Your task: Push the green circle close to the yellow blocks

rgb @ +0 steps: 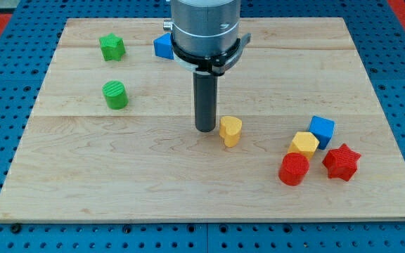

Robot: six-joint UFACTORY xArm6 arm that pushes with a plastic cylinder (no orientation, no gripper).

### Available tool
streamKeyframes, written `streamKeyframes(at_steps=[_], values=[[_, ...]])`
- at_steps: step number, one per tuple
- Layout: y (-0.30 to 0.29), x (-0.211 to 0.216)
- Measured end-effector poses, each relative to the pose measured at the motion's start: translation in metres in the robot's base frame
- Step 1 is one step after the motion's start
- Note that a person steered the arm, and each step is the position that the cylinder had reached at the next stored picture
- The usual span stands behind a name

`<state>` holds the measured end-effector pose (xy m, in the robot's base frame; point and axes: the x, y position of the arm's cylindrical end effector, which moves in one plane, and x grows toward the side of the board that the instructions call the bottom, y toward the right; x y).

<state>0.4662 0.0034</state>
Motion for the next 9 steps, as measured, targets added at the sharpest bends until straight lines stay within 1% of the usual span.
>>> streamKeyframes(at_steps=[1, 2, 3, 4, 5, 6, 7, 8, 9], values=[[0.049, 0.019], [0.081, 0.029], [0.057, 0.028], [0.037, 0.012], [-0.076, -0.039], [-0.176, -0.025], [-0.222, -0.002], [-0.204, -0.058], [-0.17, -0.072]])
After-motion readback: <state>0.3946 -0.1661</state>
